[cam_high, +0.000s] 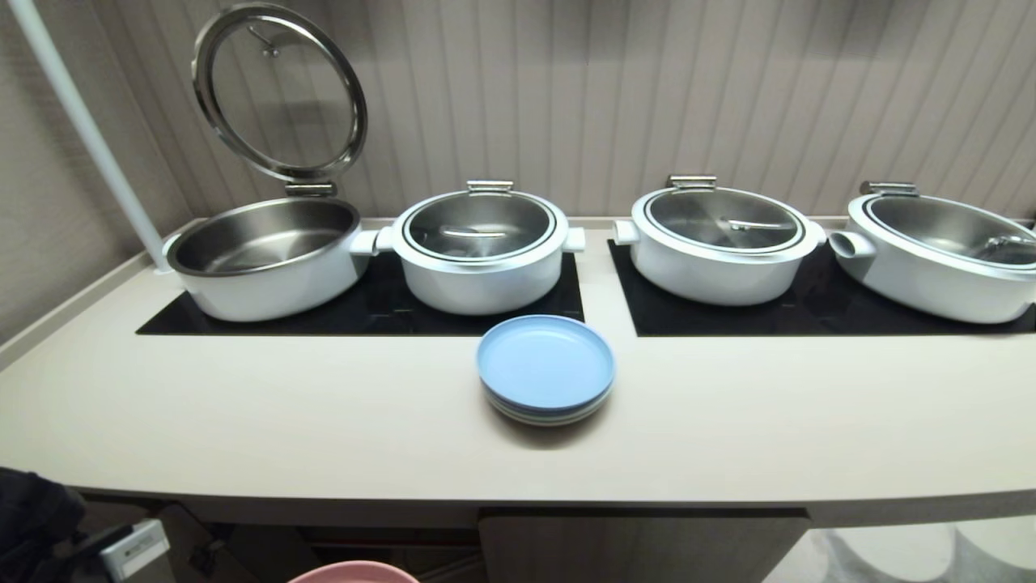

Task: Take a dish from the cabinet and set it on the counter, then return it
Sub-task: Put it back into the cabinet

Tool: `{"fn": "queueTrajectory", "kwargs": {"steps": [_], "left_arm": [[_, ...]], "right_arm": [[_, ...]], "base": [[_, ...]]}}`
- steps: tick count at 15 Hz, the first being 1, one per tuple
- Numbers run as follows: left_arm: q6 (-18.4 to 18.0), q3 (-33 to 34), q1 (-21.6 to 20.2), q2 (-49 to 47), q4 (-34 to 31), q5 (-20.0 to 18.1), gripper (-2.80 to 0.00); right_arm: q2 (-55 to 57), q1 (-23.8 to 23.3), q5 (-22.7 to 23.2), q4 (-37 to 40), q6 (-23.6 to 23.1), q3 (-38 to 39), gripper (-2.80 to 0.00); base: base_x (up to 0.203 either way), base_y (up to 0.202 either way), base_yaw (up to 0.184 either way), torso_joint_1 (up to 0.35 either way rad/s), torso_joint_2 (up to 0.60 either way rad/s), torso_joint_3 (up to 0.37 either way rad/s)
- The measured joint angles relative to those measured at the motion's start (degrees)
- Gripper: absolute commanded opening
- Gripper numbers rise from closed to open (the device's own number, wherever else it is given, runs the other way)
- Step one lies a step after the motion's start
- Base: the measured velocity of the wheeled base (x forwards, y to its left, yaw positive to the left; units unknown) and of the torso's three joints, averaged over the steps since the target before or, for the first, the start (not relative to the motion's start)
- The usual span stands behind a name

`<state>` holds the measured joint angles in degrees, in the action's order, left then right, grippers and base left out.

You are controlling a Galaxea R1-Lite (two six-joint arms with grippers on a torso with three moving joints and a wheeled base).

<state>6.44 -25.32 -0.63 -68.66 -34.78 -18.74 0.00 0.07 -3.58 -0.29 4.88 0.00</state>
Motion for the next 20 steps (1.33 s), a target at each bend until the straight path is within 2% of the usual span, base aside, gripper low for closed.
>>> {"fn": "queueTrajectory", "kwargs": {"steps": [20], "left_arm": [[0.17, 1.71, 0.01, 2.65, -0.16, 0.05, -2.8]], "right_arm": [[0.0, 0.0, 0.01, 0.02, 0.01, 0.0, -2.8]], "base": [[0.0, 0.0, 0.0, 0.0, 0.0, 0.0]]}}
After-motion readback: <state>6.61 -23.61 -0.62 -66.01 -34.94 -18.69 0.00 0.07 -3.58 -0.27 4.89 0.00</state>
